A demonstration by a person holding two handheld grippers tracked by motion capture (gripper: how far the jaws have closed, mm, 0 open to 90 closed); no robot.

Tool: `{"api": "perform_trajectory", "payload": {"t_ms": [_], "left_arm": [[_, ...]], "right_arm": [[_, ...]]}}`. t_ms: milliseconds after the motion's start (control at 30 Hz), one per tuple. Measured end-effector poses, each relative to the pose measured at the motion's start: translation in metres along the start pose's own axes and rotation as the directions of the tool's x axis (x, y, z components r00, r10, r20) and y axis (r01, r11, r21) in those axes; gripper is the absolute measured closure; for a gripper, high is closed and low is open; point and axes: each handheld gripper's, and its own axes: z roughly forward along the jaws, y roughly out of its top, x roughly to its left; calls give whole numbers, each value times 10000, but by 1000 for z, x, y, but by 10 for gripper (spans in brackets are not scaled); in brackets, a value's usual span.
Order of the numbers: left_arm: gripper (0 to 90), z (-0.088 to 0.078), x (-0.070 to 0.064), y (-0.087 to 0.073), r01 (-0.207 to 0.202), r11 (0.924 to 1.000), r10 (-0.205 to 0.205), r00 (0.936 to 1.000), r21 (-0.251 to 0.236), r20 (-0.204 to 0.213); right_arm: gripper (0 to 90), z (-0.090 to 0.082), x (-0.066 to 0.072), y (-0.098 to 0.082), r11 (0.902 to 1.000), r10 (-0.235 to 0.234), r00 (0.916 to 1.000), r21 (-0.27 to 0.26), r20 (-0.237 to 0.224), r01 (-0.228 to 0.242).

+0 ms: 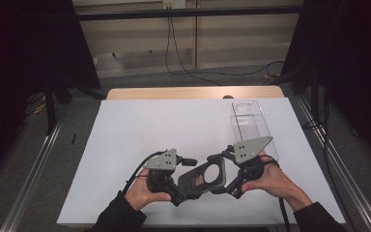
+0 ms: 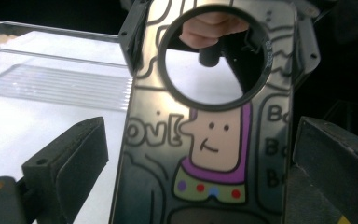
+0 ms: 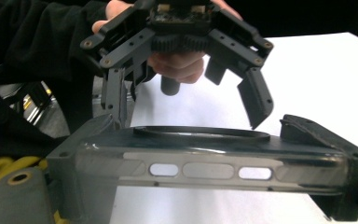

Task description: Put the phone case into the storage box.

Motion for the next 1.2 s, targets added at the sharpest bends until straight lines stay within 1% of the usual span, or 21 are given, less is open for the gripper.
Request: {"api": "perform_trajectory", "payload": {"t_ms": [67, 100, 167, 200, 233, 267, 333, 400, 500, 633, 700, 767, 867, 900, 933, 1000, 1033, 1067, 1133, 1167, 1200], "left_arm": [[31, -2, 0, -1, -61, 10000, 60, 9998, -25, -208], [30, -3, 0, -1, -72, 9999, 69, 9997, -129, -214], [28, -6, 2, -2, 67, 9995, -74, 9997, -298, -223], [27, -7, 2, -2, 114, 9995, -124, 9994, -286, -332], [27, -9, 1, -2, 108, 9996, -123, 9982, -256, -582], [27, -10, 0, -2, 61, 9998, -78, 9956, -187, -933], [28, -14, 1, -4, 79, 9998, -99, 9934, -182, -1141], [24, -17, 1, -7, 182, 9996, -213, 9894, -232, -1438], [24, -22, 1, -10, 242, 9996, -267, 9786, -151, -2040], [24, -29, 3, -16, 424, 9988, -475, 9604, -247, -2746], [23, -33, 3, -19, 418, 9989, -467, 9515, -225, -3040], [21, -37, 3, -21, 446, 9985, -526, 9398, -314, -3377], [19, -43, 3, -24, 613, 9964, -787, 9281, -592, -3640], [19, -45, 3, -25, 569, 9968, -741, 9223, -565, -3792], [19, -47, 2, -26, 586, 9963, -788, 9129, -626, -4005], [19, -52, 1, -28, 406, 9957, -725, 9019, -835, -4258], [17, -55, 0, -29, 284, 9951, -679, 8918, -947, -4472], [17, -57, 0, -30, 249, 9946, -688, 8857, -1009, -4592], [17, -62, -1, -32, 294, 9916, -876, 8685, -1257, -4879], [17, -65, -1, -33, 339, 9899, -984, 8641, -1379, -4937], [17, -68, -1, -35, 353, 9895, -1020, 8579, -1403, -5036]], "right_arm": [[118, -1, 0, 0, 10000, 65, 9999, 27, 97, -65], [118, -1, 0, 0, 9999, 112, 9998, 82, 142, -113], [119, -3, -1, 0, 9997, 211, 9992, 83, 347, -214], [118, -4, -2, 0, 9995, 300, 9987, 52, 422, -302], [118, -6, -2, 0, 9993, 372, 9980, 15, 516, -373], [119, -7, -3, 0, 9990, 435, 9973, -48, 595, -433], [119, -10, -4, -1, 9985, 549, 9948, -115, 854, -541], [119, -12, -6, -1, 9978, 666, 9925, -143, 1023, -654], [119, -15, -7, -2, 9968, 797, 9893, -191, 1218, -779], [118, -16, -8, -2, 9955, 938, 9847, -257, 1469, -910], [118, -17, -9, -2, 9948, 1017, 9811, -259, 1645, -987], [119, -18, -10, -2, 9934, 1135, 9768, -362, 1816, -1087], [119, -20, -12, -2, 9912, 1308, 9706, -477, 2021, -1237], [118, -20, -12, -2, 9906, 1348, 9689, -496, 2074, -1272], [119, -20, -12, -2, 9904, 1372, 9671, -466, 2144, -1302], [119, -21, -12, -2, 9895, 1435, 9643, -478, 2227, -1362], [119, -21, -12, -2, 9892, 1454, 9626, -508, 2287, -1373], [119, -22, -12, -2, 9888, 1482, 9613, -540, 2322, -1394], [119, -23, -11, -2, 9883, 1499, 9558, -663, 2528, -1375], [119, -24, -11, -2, 9875, 1538, 9534, -739, 2596, -1392], [119, -25, -11, -2, 9868, 1573, 9507, -804, 2671, -1407]]}}
